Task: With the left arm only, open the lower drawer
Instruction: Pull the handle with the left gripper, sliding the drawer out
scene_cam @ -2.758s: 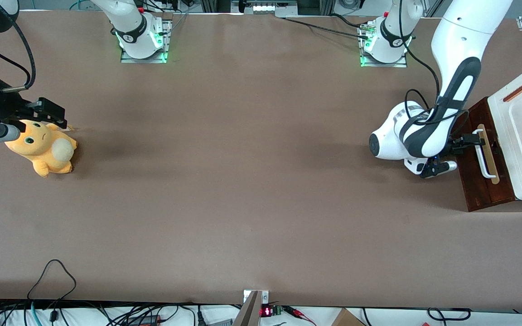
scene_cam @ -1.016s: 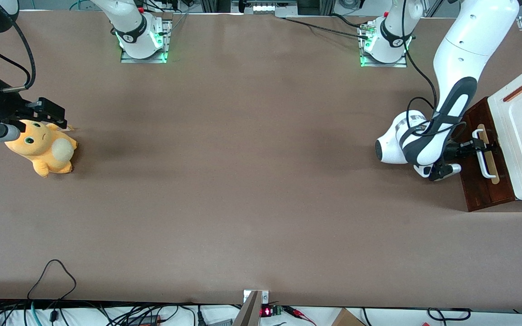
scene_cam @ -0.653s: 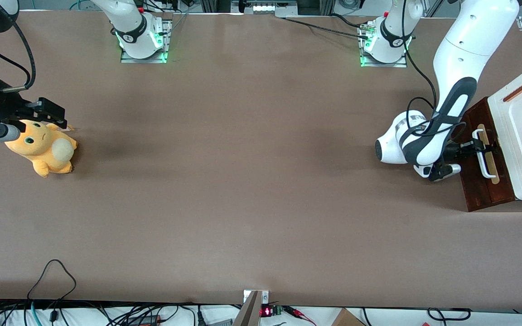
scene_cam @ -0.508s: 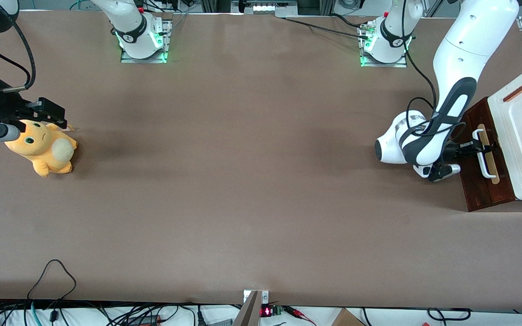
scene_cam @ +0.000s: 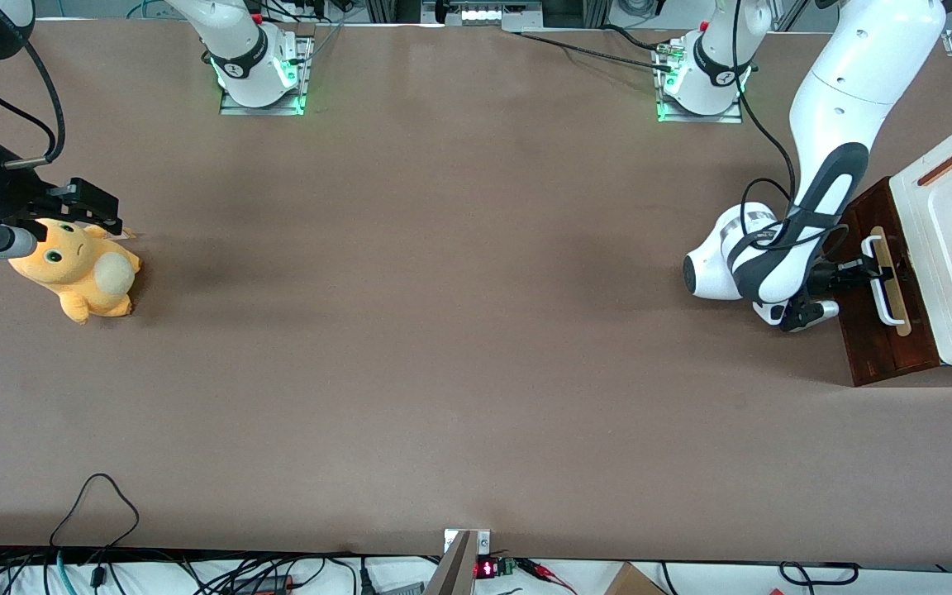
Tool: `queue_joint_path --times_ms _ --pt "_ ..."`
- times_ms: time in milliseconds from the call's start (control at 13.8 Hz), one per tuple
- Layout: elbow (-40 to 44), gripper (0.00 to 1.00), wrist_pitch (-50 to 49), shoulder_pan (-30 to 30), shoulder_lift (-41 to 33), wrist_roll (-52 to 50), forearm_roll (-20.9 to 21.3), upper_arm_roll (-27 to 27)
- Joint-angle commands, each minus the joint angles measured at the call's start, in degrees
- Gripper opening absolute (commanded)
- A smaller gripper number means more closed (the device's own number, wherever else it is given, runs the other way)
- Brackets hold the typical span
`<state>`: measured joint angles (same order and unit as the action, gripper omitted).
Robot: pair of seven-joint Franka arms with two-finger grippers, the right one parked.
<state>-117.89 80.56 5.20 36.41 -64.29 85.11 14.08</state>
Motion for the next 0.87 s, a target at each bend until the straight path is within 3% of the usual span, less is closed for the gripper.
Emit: queue_joint_path --times_ms 0,508,798 --pt "1.52 0.00 -0.49 0.43 0.86 0.48 2.52 0.33" --pt "1.70 0.00 -0.41 -0.36 0.77 0.48 2.43 2.26" --pt "2.05 0.00 0.03 -3.78 1.03 2.14 2.25 3.23"
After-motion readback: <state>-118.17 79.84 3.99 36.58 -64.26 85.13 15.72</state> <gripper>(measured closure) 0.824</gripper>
